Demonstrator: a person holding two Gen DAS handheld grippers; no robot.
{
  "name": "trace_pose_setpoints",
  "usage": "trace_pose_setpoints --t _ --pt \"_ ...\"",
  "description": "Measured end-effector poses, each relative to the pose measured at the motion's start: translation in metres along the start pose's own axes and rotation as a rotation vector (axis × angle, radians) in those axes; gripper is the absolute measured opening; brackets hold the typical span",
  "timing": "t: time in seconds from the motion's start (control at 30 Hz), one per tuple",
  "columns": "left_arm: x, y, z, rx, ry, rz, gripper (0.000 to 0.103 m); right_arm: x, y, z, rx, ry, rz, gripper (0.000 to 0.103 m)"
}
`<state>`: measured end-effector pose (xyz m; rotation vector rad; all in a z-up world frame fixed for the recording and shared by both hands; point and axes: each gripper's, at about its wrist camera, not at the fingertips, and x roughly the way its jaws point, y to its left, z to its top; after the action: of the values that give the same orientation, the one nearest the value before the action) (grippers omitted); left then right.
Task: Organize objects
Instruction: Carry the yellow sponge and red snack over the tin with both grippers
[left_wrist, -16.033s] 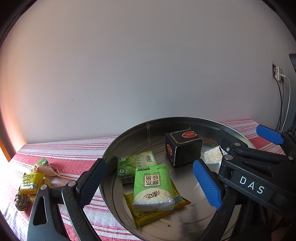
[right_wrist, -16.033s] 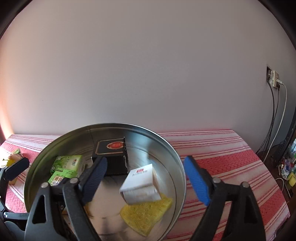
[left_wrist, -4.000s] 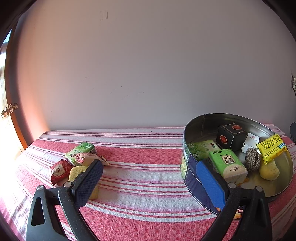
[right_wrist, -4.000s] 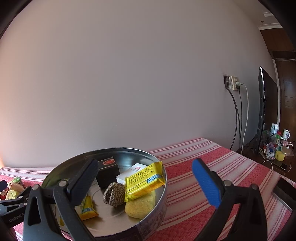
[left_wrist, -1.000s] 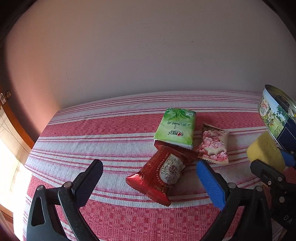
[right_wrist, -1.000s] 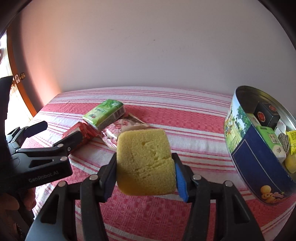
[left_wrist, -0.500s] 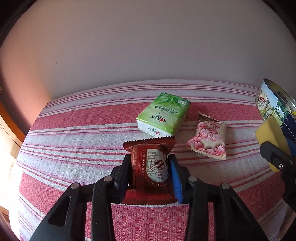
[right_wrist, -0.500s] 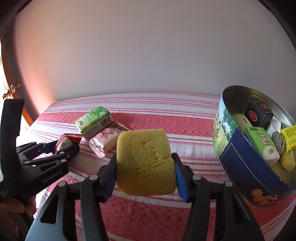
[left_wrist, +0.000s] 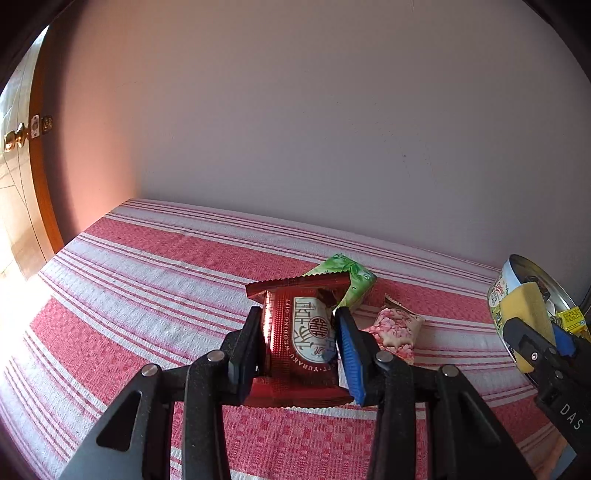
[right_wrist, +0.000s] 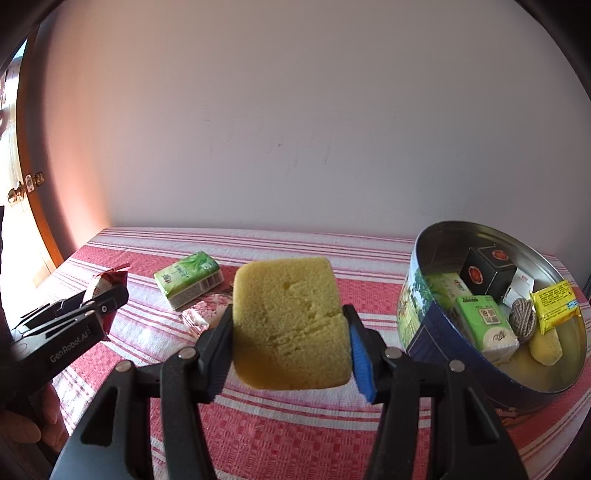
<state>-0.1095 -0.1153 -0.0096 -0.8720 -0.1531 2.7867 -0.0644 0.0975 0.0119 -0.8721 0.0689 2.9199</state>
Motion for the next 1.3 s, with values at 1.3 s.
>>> trace_pose_setpoints --t 1.3 --pt "-0.021 -0.168 -0.016 0.076 -0.079 -0.066 0.042 -0.048 -0.123 0.011 0.072 -0.116 -0.097 0.055"
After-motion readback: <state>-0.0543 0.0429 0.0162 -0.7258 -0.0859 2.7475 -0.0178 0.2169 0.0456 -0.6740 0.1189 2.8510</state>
